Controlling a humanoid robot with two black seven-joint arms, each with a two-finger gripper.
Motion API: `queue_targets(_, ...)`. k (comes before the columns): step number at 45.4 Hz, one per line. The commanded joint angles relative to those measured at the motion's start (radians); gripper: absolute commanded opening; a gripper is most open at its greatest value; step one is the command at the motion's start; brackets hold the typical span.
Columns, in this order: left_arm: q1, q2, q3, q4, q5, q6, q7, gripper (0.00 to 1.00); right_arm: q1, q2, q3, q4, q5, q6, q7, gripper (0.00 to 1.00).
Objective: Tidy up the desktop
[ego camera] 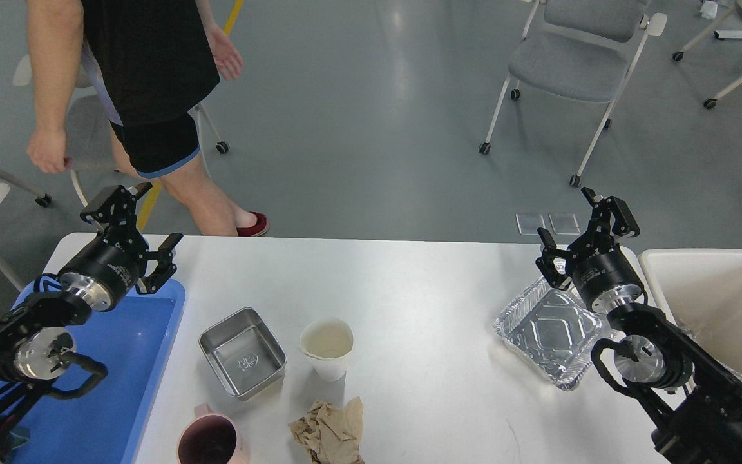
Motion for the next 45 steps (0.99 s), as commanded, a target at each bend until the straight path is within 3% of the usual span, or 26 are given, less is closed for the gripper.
queue_targets(1, -0.003, 0.190, 0.110, -0.109, 0.000, 0.004, 0.007, 0.97, -0.002, -0.002, 0.001, 0.000, 0.000, 0.001, 0.000, 1.00)
queue_targets(12, -0.158, 0.537, 0.383, -0.308, 0.003, -0.074, 0.171, 0.97, -0.002, 0.000, 0.001, -0.002, 0.000, 0.003, 0.000, 1.00)
queue_targets(20, -0.239, 0.676, 0.541, -0.394, 0.049, -0.168, 0.248, 0.97, -0.002, 0.000, -0.001, -0.004, 0.000, 0.003, 0.000, 1.00)
queue_targets(36, -0.239, 0.913, 0.605, -0.454, 0.166, -0.450, 0.258, 0.97, -0.002, 0.000, 0.001, -0.011, 0.000, 0.006, 0.000, 1.00)
queue_targets(45, -0.239, 0.972, 0.602, -0.450, 0.166, -0.499, 0.258, 0.97, -0.001, 0.002, -0.001, -0.013, -0.002, 0.006, 0.000, 1.00)
